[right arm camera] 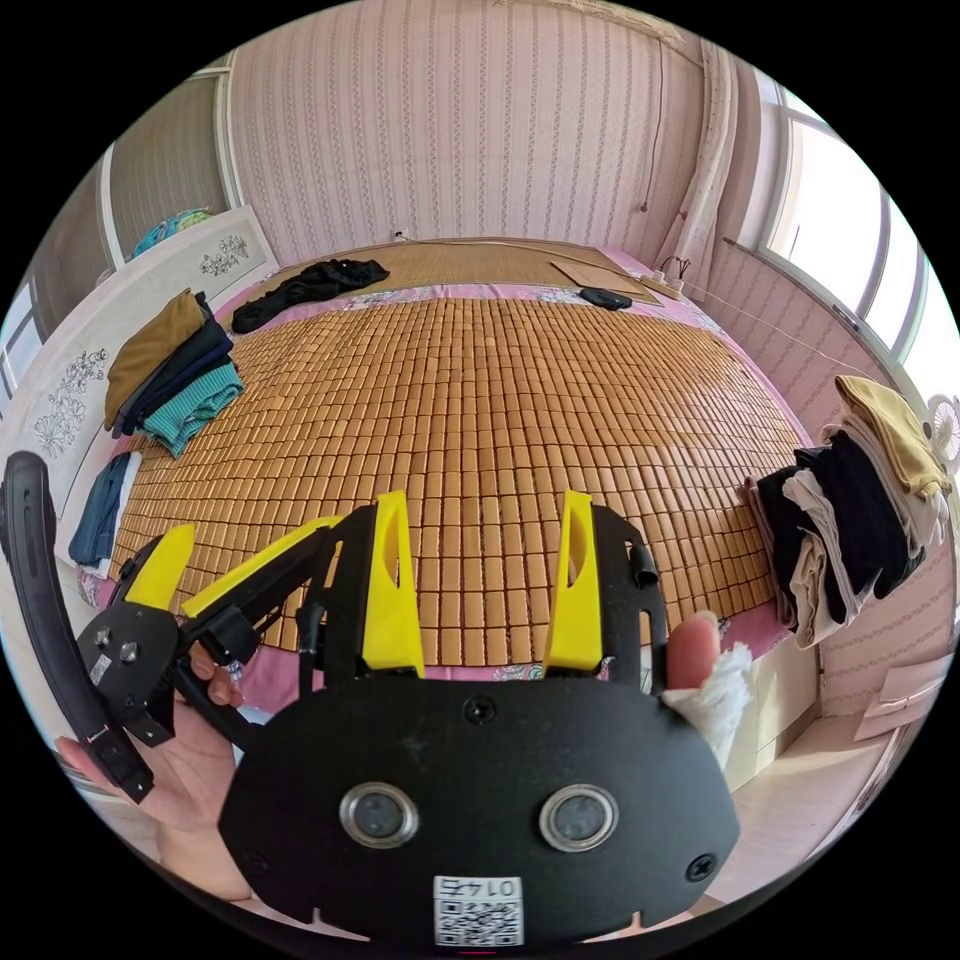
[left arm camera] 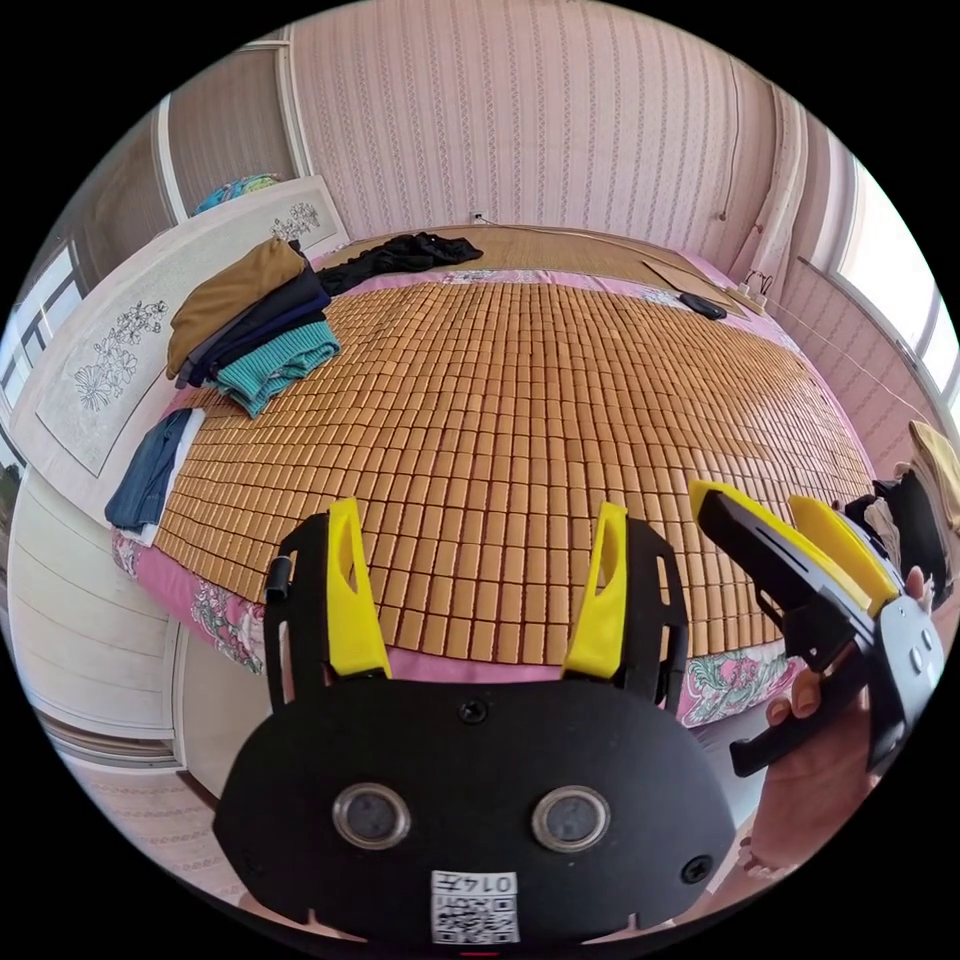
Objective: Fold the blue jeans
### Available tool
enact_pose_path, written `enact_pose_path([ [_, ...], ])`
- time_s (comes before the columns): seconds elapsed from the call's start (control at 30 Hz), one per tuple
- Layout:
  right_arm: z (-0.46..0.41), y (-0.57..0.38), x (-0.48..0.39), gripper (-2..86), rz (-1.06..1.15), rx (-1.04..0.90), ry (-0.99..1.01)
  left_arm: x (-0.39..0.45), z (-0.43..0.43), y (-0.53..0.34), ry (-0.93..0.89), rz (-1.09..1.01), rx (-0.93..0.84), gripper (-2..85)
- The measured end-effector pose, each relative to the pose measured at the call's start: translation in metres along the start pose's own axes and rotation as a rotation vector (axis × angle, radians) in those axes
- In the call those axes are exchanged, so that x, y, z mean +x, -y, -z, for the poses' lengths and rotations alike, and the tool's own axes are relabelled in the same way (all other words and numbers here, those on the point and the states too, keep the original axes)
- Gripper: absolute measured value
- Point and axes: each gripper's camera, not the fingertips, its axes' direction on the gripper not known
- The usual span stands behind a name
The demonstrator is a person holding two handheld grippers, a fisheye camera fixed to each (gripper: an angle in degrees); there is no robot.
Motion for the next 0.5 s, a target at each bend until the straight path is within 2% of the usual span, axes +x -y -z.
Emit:
enact_pose_path([
  [0.5, 0.0002, -0.0006, 0.0013, 20.1, 0.003, -0.003, -0.003, -0.0018, -0.0030, 0.0006, -0.002, 0.012, -0.015, 29.8],
])
